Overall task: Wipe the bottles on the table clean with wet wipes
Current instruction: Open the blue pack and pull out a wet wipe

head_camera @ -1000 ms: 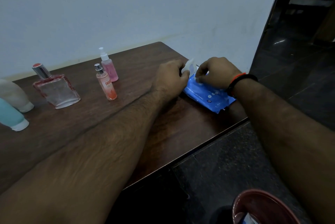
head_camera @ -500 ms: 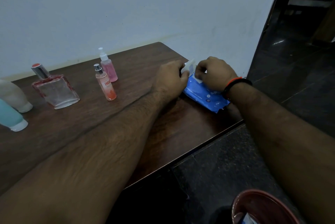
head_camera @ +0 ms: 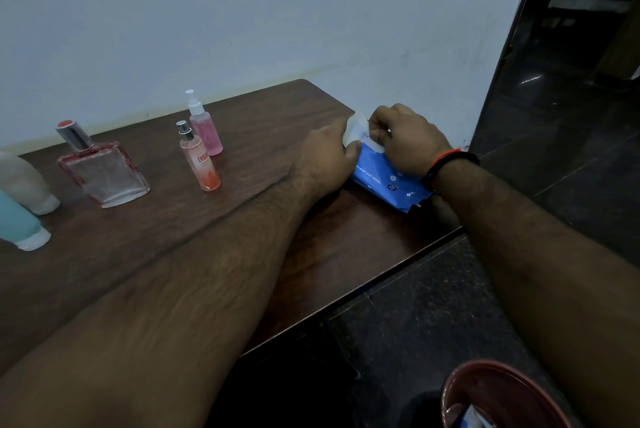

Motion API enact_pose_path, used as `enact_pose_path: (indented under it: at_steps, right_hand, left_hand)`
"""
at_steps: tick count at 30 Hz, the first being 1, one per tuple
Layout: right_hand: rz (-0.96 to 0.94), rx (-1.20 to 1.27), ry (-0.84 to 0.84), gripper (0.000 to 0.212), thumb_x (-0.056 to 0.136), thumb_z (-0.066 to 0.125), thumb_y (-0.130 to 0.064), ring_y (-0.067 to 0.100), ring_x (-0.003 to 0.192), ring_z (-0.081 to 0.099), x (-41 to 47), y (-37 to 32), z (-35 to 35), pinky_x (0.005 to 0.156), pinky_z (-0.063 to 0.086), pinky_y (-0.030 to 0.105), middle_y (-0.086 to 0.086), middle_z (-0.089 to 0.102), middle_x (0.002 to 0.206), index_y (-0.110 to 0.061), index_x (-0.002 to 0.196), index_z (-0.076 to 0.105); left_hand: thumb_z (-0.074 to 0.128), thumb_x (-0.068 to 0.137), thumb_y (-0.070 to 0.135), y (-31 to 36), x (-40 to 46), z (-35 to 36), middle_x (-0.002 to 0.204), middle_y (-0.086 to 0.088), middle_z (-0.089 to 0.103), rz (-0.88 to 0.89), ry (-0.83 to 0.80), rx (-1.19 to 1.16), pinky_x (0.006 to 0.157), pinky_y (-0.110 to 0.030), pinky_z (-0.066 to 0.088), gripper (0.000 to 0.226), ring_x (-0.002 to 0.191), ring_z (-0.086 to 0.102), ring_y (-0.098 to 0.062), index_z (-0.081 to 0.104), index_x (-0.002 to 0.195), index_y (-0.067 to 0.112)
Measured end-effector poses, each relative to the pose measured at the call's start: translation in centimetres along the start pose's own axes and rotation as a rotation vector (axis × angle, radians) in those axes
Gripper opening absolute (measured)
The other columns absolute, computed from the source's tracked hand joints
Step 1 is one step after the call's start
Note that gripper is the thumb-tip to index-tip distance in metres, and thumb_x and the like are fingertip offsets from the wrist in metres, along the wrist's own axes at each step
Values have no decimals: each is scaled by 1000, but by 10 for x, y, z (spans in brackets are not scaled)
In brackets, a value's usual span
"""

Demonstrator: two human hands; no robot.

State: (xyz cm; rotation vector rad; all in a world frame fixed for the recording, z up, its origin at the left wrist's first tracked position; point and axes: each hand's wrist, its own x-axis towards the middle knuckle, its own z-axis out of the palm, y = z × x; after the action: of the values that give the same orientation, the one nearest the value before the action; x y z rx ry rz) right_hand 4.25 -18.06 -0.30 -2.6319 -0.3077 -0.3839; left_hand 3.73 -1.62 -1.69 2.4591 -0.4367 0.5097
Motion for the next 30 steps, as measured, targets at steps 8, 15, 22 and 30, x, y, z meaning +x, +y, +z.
enact_pose_path:
  at_steps: [8, 15, 22, 30]
  right_hand:
    - [-26, 53, 25, 8, 101, 44, -26, 26, 90, 58, 2, -1, -7, 82, 47, 40, -3, 54, 101, -28, 94, 48]
    - [-3, 129, 23, 9, 101, 44, -24, 27, 84, 66, 0, -3, -11, 78, 53, 43, 0, 61, 101, -22, 96, 52]
    - [-24, -51, -78, 21, 91, 62, -42, 20, 99, 54, 6, -11, -17, 87, 46, 37, -2, 54, 109, -25, 103, 65]
    - [7, 60, 49, 13, 94, 59, -31, 21, 96, 56, 1, -12, -8, 82, 43, 34, 1, 60, 105, -21, 98, 65]
  left_hand:
    - [53, 96, 29, -4, 1, -1, 112, -8, 69, -21, -25, 27, 82, -32, 47, 34, 98, 62, -27, 58, 125, 13]
    - [52, 98, 29, -4, 1, -3, 115, -9, 68, -35, -45, 30, 81, -29, 45, 36, 99, 61, -25, 56, 129, 11]
    - [51, 97, 29, -8, -2, -4, 118, -6, 68, -48, -43, -29, 89, -38, 52, 38, 100, 62, -23, 56, 132, 14]
    - [57, 97, 29, -5, -4, -3, 120, -4, 68, -23, -43, -76, 88, -32, 49, 41, 103, 62, -22, 54, 136, 16]
